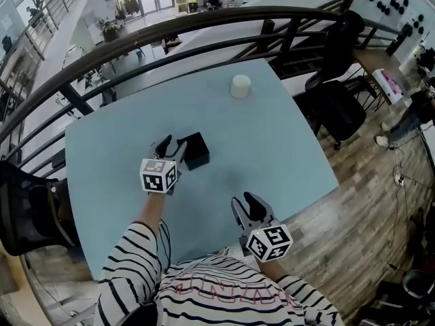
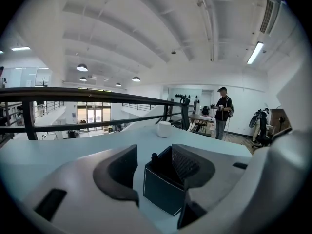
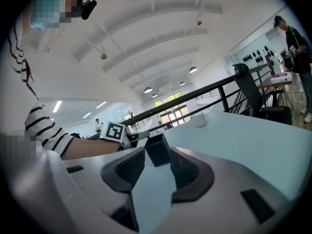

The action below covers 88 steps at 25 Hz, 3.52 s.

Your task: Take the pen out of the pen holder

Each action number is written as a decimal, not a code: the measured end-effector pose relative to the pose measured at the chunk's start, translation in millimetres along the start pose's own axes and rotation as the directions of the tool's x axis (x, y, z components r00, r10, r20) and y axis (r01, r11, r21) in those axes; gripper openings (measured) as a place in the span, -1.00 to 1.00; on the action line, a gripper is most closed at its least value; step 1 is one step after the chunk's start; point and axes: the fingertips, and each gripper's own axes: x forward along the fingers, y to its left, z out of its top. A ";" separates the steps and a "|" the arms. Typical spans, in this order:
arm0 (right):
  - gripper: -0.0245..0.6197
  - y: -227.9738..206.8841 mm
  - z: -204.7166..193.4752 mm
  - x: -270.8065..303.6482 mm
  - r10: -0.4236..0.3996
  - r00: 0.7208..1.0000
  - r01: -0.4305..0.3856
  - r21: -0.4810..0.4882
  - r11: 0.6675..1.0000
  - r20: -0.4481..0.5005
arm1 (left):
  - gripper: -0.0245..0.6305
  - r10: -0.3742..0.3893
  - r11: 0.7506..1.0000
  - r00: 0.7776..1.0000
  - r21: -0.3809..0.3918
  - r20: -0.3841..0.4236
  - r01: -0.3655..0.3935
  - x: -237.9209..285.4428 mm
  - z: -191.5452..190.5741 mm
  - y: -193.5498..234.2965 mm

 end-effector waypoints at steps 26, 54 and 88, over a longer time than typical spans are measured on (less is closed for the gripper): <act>-0.38 -15.7 -8.3 5.8 -0.047 0.998 0.048 0.019 0.999 -0.041 | -0.70 0.046 0.987 0.997 0.155 -0.055 -0.037 18.2 -15.3 -2.8; -0.39 1.9 2.9 -14.0 0.008 1.000 -0.008 0.010 1.000 0.020 | -0.74 -0.002 0.991 0.987 0.134 0.159 -0.019 -52.6 60.8 -39.0; -0.58 33.1 -18.7 -75.9 0.091 0.996 -0.090 -0.075 0.993 0.008 | -0.74 0.007 0.994 0.986 0.109 0.165 -0.026 -210.5 5.0 -135.6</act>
